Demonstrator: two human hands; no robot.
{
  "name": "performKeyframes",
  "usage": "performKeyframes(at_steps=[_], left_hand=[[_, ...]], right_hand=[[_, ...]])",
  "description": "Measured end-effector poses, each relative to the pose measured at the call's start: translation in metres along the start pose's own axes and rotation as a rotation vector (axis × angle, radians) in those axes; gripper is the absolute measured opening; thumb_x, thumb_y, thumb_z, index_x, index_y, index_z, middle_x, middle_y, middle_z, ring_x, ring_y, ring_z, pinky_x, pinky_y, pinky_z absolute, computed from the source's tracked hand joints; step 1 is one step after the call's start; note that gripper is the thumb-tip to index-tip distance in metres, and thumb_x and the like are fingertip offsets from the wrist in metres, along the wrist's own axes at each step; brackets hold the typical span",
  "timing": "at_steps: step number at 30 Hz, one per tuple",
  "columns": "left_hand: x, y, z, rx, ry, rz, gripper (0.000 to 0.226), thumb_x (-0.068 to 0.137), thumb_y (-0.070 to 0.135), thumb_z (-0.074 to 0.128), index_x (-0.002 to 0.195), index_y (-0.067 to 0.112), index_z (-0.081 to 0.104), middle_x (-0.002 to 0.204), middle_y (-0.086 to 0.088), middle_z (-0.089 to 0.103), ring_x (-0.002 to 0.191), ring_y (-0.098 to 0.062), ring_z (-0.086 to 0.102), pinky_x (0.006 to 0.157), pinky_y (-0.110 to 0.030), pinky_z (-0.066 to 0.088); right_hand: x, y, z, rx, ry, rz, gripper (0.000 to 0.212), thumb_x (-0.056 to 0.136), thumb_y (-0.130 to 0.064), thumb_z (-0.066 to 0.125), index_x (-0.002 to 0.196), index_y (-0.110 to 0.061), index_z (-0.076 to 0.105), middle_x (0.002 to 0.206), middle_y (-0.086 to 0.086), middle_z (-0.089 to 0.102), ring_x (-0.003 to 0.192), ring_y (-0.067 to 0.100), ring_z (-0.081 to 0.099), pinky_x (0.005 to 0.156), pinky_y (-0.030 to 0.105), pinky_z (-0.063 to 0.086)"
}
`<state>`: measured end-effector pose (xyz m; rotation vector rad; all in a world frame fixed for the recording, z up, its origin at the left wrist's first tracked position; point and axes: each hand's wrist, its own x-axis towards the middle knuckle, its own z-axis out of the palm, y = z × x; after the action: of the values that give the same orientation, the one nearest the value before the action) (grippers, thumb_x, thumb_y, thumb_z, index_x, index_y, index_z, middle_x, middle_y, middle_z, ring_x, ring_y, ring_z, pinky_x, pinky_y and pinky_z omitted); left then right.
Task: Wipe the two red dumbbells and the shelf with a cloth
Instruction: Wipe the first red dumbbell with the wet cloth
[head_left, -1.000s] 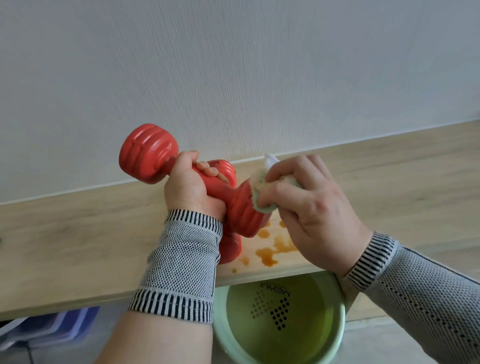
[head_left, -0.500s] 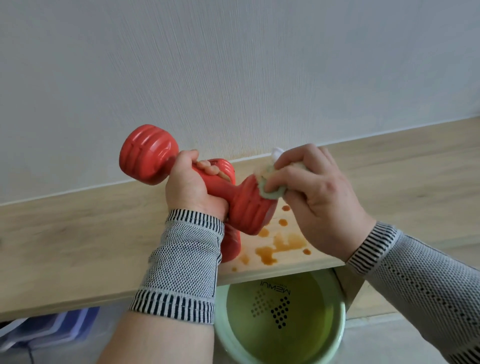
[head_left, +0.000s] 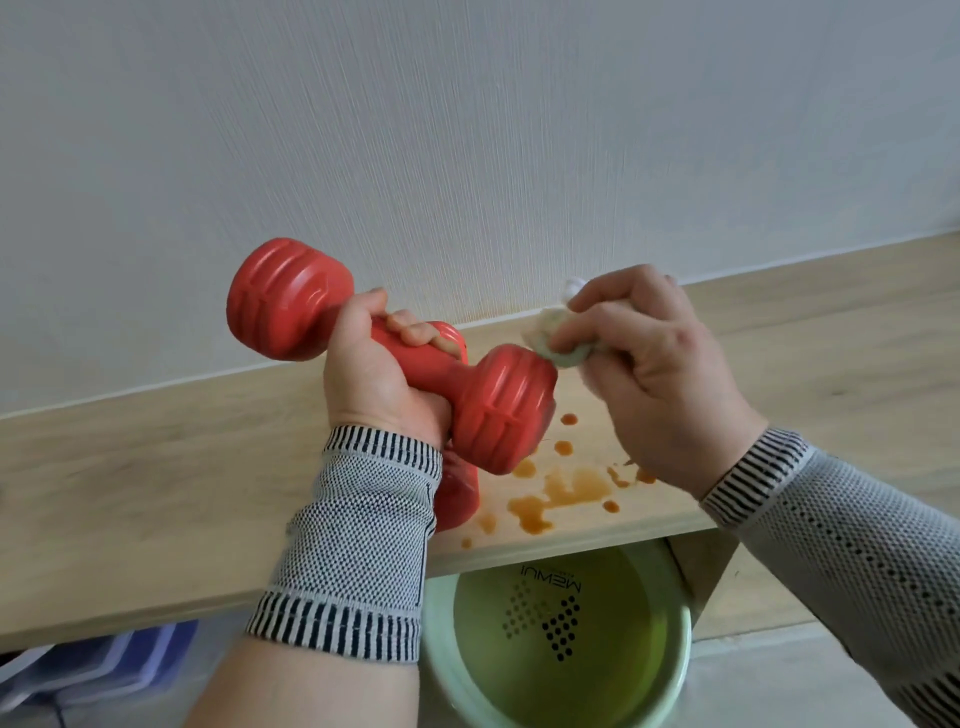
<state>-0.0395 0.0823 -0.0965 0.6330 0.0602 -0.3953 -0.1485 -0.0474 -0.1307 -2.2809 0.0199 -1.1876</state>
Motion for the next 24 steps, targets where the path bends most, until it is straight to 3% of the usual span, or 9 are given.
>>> performKeyframes(at_steps=[2, 5, 9, 11, 13, 15, 18, 21, 24], left_hand=[[-0.003, 0.001, 0.003, -0.008, -0.024, 0.001, 0.026, 0.091, 0.024, 0.057, 0.072, 0.021, 0.042, 0.056, 0.01, 0.042, 0.042, -0.003, 0.042, 0.048, -0.017, 0.038], [-0.003, 0.003, 0.005, 0.021, 0.063, 0.039, 0.035, 0.086, 0.04, 0.069, 0.073, 0.02, 0.043, 0.057, 0.006, 0.046, 0.043, -0.006, 0.045, 0.047, -0.016, 0.041], [-0.005, 0.004, 0.004, 0.175, 0.185, 0.075, 0.041, 0.076, 0.051, 0.074, 0.077, 0.015, 0.054, 0.069, 0.008, 0.053, 0.046, -0.006, 0.051, 0.053, -0.021, 0.048], [-0.005, 0.004, 0.003, 0.257, 0.22, 0.051, 0.044, 0.076, 0.055, 0.072, 0.086, 0.014, 0.063, 0.087, 0.009, 0.064, 0.058, -0.004, 0.061, 0.059, -0.025, 0.054], [-0.004, 0.003, 0.001, 0.268, 0.199, 0.029, 0.044, 0.08, 0.056, 0.068, 0.092, 0.014, 0.066, 0.094, 0.005, 0.066, 0.067, -0.005, 0.06, 0.052, -0.022, 0.054], [-0.003, 0.001, -0.001, 0.231, 0.137, 0.008, 0.045, 0.083, 0.055, 0.064, 0.098, 0.012, 0.065, 0.086, 0.002, 0.063, 0.06, -0.006, 0.058, 0.049, -0.019, 0.051], [0.001, 0.002, -0.003, 0.179, 0.015, -0.034, 0.044, 0.088, 0.055, 0.059, 0.105, 0.015, 0.059, 0.069, 0.004, 0.056, 0.05, -0.009, 0.053, 0.06, -0.024, 0.046], [0.004, 0.003, -0.005, 0.144, -0.063, -0.083, 0.024, 0.089, 0.042, 0.062, 0.087, 0.02, 0.054, 0.062, 0.009, 0.048, 0.049, -0.006, 0.047, 0.063, -0.025, 0.039], [0.006, 0.0, -0.005, 0.159, -0.055, -0.051, 0.028, 0.09, 0.032, 0.064, 0.069, 0.023, 0.046, 0.056, 0.012, 0.042, 0.041, -0.002, 0.042, 0.055, -0.023, 0.036]], right_hand=[[0.003, 0.002, -0.005, 0.121, 0.049, 0.158, 0.024, 0.084, -0.001, 0.055, 0.083, -0.021, 0.068, 0.102, -0.004, 0.055, 0.092, 0.012, 0.055, 0.073, 0.018, 0.046], [0.005, 0.002, -0.01, 0.238, 0.102, 0.308, 0.031, 0.087, 0.001, 0.057, 0.08, -0.028, 0.064, 0.102, -0.007, 0.056, 0.088, 0.002, 0.056, 0.066, 0.012, 0.047], [0.002, 0.004, -0.009, 0.188, 0.076, 0.31, 0.028, 0.087, 0.001, 0.055, 0.082, -0.024, 0.066, 0.103, -0.003, 0.056, 0.087, 0.002, 0.054, 0.065, 0.008, 0.043], [0.001, 0.005, -0.007, 0.159, 0.067, 0.302, 0.026, 0.087, 0.001, 0.056, 0.084, -0.022, 0.067, 0.103, -0.003, 0.056, 0.089, 0.002, 0.054, 0.069, 0.008, 0.042], [0.001, 0.006, -0.006, 0.134, 0.068, 0.297, 0.027, 0.087, 0.0, 0.056, 0.084, -0.024, 0.066, 0.102, -0.004, 0.056, 0.092, 0.002, 0.053, 0.07, 0.007, 0.04], [0.0, 0.007, -0.005, 0.123, 0.067, 0.296, 0.028, 0.088, 0.0, 0.055, 0.084, -0.025, 0.066, 0.102, -0.005, 0.055, 0.093, 0.003, 0.053, 0.071, 0.006, 0.04], [-0.002, 0.008, -0.001, 0.084, 0.046, 0.246, 0.026, 0.087, 0.003, 0.055, 0.087, -0.02, 0.068, 0.101, -0.005, 0.055, 0.096, 0.012, 0.054, 0.075, 0.015, 0.043], [-0.005, 0.007, 0.002, 0.079, 0.034, 0.213, 0.025, 0.087, 0.003, 0.056, 0.09, -0.019, 0.069, 0.101, -0.004, 0.055, 0.096, 0.017, 0.055, 0.075, 0.026, 0.047], [-0.008, 0.004, 0.004, 0.061, 0.035, 0.162, 0.026, 0.084, 0.004, 0.059, 0.094, -0.018, 0.069, 0.098, -0.003, 0.058, 0.093, 0.02, 0.056, 0.074, 0.034, 0.05]])
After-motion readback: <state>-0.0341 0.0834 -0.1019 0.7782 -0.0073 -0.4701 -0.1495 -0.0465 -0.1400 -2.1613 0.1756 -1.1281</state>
